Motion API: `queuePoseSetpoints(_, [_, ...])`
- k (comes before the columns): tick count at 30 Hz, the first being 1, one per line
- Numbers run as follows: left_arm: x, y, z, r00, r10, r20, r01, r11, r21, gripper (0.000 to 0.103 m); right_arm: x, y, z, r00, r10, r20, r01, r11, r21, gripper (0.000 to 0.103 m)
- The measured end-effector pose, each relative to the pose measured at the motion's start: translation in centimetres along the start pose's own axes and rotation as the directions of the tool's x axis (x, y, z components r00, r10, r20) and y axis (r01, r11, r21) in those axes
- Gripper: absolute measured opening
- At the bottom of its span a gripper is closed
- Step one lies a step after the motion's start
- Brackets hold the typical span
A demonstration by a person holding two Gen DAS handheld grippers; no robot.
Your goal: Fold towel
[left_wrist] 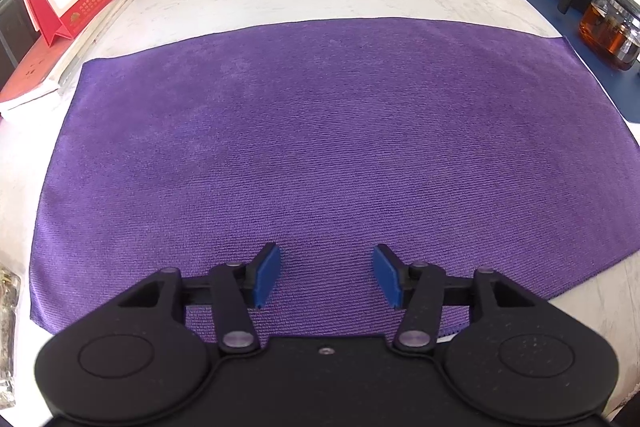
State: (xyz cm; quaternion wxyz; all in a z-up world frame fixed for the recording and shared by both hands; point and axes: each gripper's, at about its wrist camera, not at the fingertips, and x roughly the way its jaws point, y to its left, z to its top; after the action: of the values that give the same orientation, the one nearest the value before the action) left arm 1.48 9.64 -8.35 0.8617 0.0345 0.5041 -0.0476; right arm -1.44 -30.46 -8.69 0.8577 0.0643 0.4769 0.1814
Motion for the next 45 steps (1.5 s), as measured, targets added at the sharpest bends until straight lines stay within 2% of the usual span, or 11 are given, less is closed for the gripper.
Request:
queuePoseSetpoints(9, [0.2,0.1,0.3,1.0,-0.021,-0.007,0.021,0.999,0.025,0.052,-0.3,-0.3,0.4,0.999,-0.039,0.017,0.038,0.998,0.058,0.042])
queuePoseSetpoints(17, [-1.8,1.9,0.7,0.999,-0.026,0.039,0.027,0.999,-0.029,0.052,-3.0,5.4,10.0,0.952,0.138,0.272,-0.136,0.99,-0.027,0.058])
queuePoseSetpoints(20, [-3.4,3.4,0.4,0.996,-0.025,0.082,0.033,0.994,-0.104,0.052,-7.9,8.9,14.4,0.85,0.198,0.489,-0.146,0.979,-0.143,0.102])
queuePoseSetpoints(21, [-4.0,4.0,0.1,0.995,-0.018,0.097,0.031,0.991,-0.133,0.052,-9.1,9.8,15.1,0.781,0.233,0.58,-0.161,0.972,-0.173,0.103])
queuePoseSetpoints(23, [-5.3,5.3,-0.7,0.992,0.008,0.129,0.018,0.979,-0.203,0.052,-11.3,11.4,16.3,0.561,0.338,0.756,-0.23,0.94,-0.25,0.103])
queuePoseSetpoints(28, [-7.6,8.7,-3.6,0.982,0.102,0.156,-0.039,0.931,-0.363,0.052,-11.1,15.8,22.2,0.454,0.538,0.71,-0.48,0.819,-0.314,0.103])
queuePoseSetpoints(31, [-8.4,10.9,-4.7,0.975,0.168,0.143,-0.087,0.888,-0.452,0.052,-11.0,19.2,24.1,0.296,0.611,0.734,-0.467,0.763,-0.447,0.103])
queuePoseSetpoints(32, [-8.6,11.6,-5.1,0.972,0.191,0.135,-0.104,0.871,-0.48,0.052,-9.8,19.9,25.4,0.306,0.655,0.691,-0.516,0.724,-0.457,0.103])
queuePoseSetpoints(36, [-8.0,14.6,-6.3,0.96,0.27,0.078,-0.178,0.799,-0.574,0.052,-3.6,23.6,29.5,0.473,0.757,0.45,-0.683,0.638,-0.355,0.103])
queuePoseSetpoints(41, [-6.7,16.9,-6.8,0.949,0.311,0.046,-0.219,0.759,-0.613,0.051,1.4,30.9,28.3,0.532,0.739,0.414,-0.424,0.655,-0.625,0.103])
queuePoseSetpoints(45, [-6.0,17.7,-7.3,0.946,0.321,0.044,-0.225,0.751,-0.621,0.05,7.7,35.6,27.2,0.728,0.64,0.247,-0.275,0.602,-0.749,0.103])
